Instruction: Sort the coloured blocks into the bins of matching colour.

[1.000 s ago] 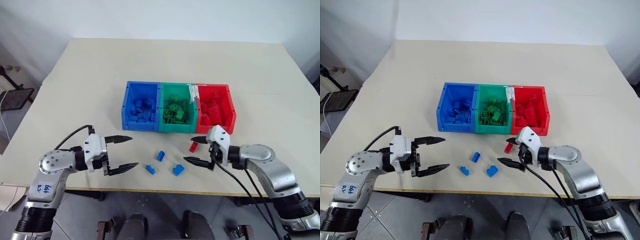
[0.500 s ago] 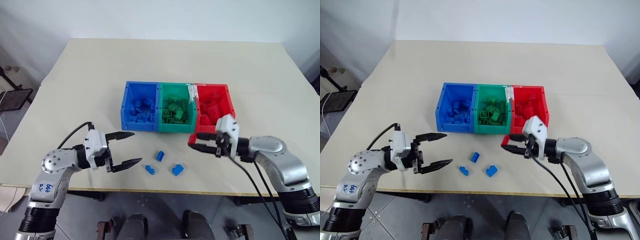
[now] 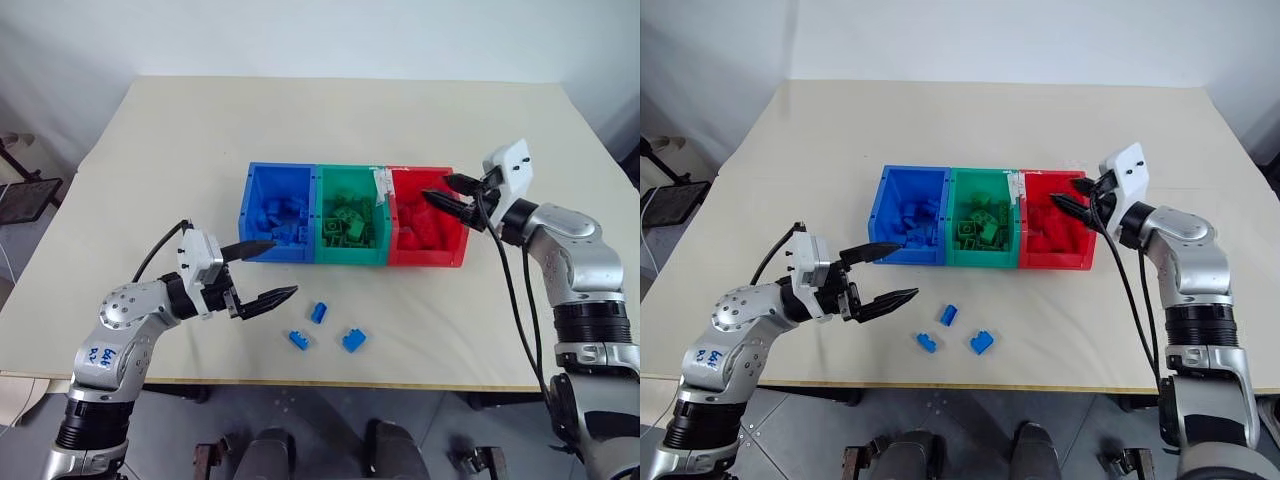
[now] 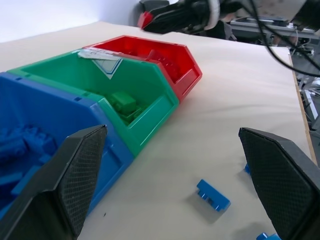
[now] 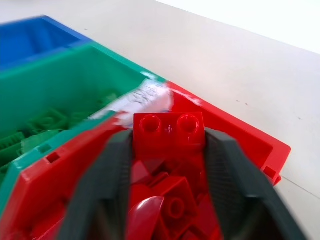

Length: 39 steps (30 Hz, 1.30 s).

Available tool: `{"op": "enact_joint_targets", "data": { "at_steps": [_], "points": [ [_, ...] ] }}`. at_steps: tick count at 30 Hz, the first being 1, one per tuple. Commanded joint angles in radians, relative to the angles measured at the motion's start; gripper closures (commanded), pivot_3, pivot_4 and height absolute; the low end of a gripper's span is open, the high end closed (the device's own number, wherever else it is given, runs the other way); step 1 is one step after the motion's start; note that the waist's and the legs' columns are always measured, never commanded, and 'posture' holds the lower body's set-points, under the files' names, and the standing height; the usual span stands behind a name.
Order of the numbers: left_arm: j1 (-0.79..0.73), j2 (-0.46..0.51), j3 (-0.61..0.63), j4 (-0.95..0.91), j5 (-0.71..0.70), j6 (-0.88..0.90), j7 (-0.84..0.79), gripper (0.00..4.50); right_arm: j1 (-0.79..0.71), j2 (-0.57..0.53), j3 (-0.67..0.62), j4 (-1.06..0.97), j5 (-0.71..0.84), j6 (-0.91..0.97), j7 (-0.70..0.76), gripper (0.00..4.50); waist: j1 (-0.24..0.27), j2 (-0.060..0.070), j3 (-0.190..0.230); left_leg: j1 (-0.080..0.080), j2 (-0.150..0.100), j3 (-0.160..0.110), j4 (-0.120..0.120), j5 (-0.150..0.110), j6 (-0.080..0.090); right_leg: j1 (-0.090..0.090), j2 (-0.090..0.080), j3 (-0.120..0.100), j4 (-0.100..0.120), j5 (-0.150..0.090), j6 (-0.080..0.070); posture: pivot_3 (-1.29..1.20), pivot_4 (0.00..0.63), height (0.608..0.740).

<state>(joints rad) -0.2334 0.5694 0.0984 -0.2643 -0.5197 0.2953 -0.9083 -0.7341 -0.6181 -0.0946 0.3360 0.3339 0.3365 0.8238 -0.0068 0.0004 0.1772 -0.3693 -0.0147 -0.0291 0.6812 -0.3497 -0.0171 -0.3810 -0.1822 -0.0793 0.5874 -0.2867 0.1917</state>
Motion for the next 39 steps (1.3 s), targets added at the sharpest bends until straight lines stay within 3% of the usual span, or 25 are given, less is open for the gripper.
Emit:
{"op": "enact_joint_targets", "data": {
  "at_steps": [1,4,11,15,21,30,35,39],
  "points": [
    [0.015,0.033,0.001,-0.048,-0.022,0.033,-0.019,0.00,0.000,-0.013,-0.019,-0.031,0.006,-0.074,0.051,1.08,0.000,0.000,0.000,0.000,0.000,0.000,0.000,0.000,0.000,0.000,0.000,0.000,0.000,0.000,0.000,0.00,0.150,0.740],
    [0.023,0.026,0.008,-0.045,-0.010,0.014,-0.012,0.00,0.052,-0.051,-0.035,-0.088,0.019,-0.115,0.113,0.02,0.006,0.000,0.000,0.000,0.000,0.000,0.000,0.000,0.000,0.000,0.000,0.000,0.000,0.000,0.000,0.00,0.150,0.740],
    [0.041,0.069,0.060,0.038,0.017,-0.068,-0.060,0.00,0.347,-0.178,-0.083,-0.396,0.155,-0.128,0.380,0.02,0.007,0.000,0.000,-0.001,0.000,0.000,0.000,0.000,0.000,0.001,0.000,0.000,-0.001,0.000,0.000,0.00,0.150,0.740],
    [0.060,0.137,0.102,0.131,0.037,-0.120,-0.121,0.00,0.538,-0.228,-0.117,-0.556,0.213,-0.129,0.458,0.02,0.005,0.000,0.000,0.000,0.000,0.000,0.000,0.000,0.000,0.001,0.000,0.000,-0.001,0.000,0.000,0.00,0.150,0.740],
    [0.060,0.192,0.115,0.234,0.061,-0.188,-0.198,0.00,0.700,-0.263,-0.150,-0.568,0.167,-0.218,0.514,0.02,0.012,0.000,0.001,0.001,0.000,0.002,0.001,0.000,0.000,0.002,0.000,0.001,-0.002,0.000,0.000,0.00,0.150,0.740],
    [0.048,0.188,0.015,0.131,0.072,-0.168,-0.227,0.00,0.718,-0.257,-0.147,-0.621,0.179,-0.260,0.489,0.02,0.022,-0.001,0.001,0.001,0.000,0.002,0.001,-0.001,0.001,0.002,0.000,0.000,-0.002,0.000,0.000,0.00,0.150,0.740],
    [0.065,0.168,0.002,0.077,0.034,-0.174,-0.260,0.00,0.594,-0.245,0.074,-0.697,0.098,-0.144,0.448,0.02,0.014,-0.001,0.001,0.002,0.001,0.002,0.001,-0.001,0.001,0.002,0.000,0.000,-0.002,0.000,0.000,0.00,0.150,0.740],
    [0.088,0.164,-0.003,0.045,0.033,-0.171,-0.266,0.00,0.455,-0.173,0.271,-0.674,-0.020,-0.106,0.416,0.02,0.007,-0.001,0.001,0.002,0.001,0.001,0.001,-0.001,0.000,0.002,0.000,0.000,-0.001,0.000,0.000,0.00,0.150,0.740]
  ]
}}
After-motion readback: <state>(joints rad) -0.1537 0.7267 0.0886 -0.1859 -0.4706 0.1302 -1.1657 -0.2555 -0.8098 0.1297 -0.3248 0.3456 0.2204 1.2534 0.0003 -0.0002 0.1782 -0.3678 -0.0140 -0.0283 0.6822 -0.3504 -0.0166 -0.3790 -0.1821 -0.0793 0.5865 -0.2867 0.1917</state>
